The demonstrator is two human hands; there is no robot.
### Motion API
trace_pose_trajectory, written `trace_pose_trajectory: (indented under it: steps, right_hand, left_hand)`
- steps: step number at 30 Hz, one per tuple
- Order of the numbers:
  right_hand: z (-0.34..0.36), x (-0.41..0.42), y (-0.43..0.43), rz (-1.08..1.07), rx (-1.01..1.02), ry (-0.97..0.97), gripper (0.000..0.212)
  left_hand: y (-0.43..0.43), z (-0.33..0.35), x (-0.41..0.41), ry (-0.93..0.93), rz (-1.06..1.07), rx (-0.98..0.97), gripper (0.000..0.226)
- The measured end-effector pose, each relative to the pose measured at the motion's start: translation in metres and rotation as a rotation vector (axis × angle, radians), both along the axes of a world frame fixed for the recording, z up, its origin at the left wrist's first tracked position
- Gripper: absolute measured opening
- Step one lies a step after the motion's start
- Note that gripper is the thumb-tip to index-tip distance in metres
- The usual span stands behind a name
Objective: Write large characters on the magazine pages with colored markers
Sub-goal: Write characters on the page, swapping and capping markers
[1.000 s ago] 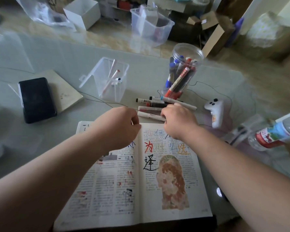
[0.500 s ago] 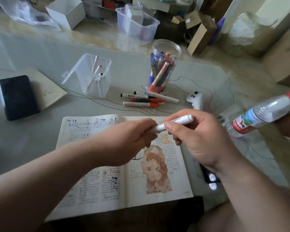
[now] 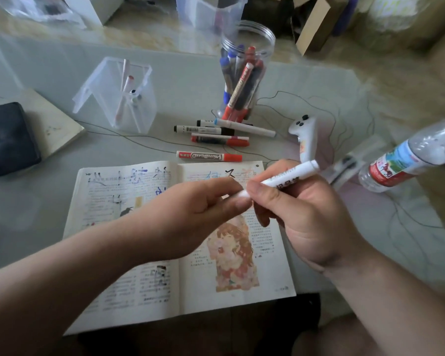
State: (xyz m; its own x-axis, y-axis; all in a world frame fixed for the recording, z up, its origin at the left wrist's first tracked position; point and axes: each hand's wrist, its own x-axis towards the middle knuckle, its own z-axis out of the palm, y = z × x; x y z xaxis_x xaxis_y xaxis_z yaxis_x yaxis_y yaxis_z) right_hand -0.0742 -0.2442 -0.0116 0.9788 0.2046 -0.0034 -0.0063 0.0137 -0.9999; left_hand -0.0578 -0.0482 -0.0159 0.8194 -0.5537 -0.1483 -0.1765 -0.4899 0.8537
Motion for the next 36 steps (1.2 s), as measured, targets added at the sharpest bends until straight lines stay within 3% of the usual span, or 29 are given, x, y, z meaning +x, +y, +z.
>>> trace_pose_trajectory:
  steps: [3,5,7,10,12,14,18,20,26,36]
  right_hand:
    - [-0.012,0.011,-0.012,-0.208,0.054,0.049,0.012]
    - [-0.025,0.019,-0.022,-0.301,-0.047,0.047,0.011]
    - [-0.038,0.023,-0.028,-0.305,-0.229,0.024,0.018]
    - [-0.051,0.020,-0.030,-0.226,-0.411,0.027,0.013]
    - [-0.056,0.015,-0.029,-0.162,-0.414,0.072,0.011]
    - [-0.059,0.012,-0.030,-0.117,-0.382,0.111,0.019]
    - [-0.064,0.012,-0.027,-0.084,-0.512,-0.001,0.005]
    - [-0.066,0.014,-0.025,-0.125,-0.539,-0.005,0.012]
    - [-0.068,0.016,-0.023,-0.171,-0.595,0.003,0.014]
    - [-0.067,0.013,-0.023,-0.063,-0.594,-0.025,0.016]
  left_hand:
    - [0.009,-0.009,0.011,0.170,0.084,0.033,0.049]
    - [0.015,-0.017,0.017,0.236,0.179,0.098,0.038]
    - [0.017,-0.028,0.020,0.187,0.227,0.270,0.018]
    - [0.017,-0.036,0.017,0.177,0.196,0.441,0.034]
    - [0.018,-0.038,0.016,0.186,0.176,0.480,0.036]
    - [0.020,-0.040,0.015,0.157,0.171,0.482,0.035]
    - [0.026,-0.043,0.017,0.058,0.206,0.452,0.040]
    - [0.027,-0.043,0.021,0.030,0.250,0.418,0.046]
    - [0.021,-0.034,0.022,0.082,0.274,0.284,0.045]
    - [0.021,-0.032,0.018,-0.031,0.204,0.457,0.021]
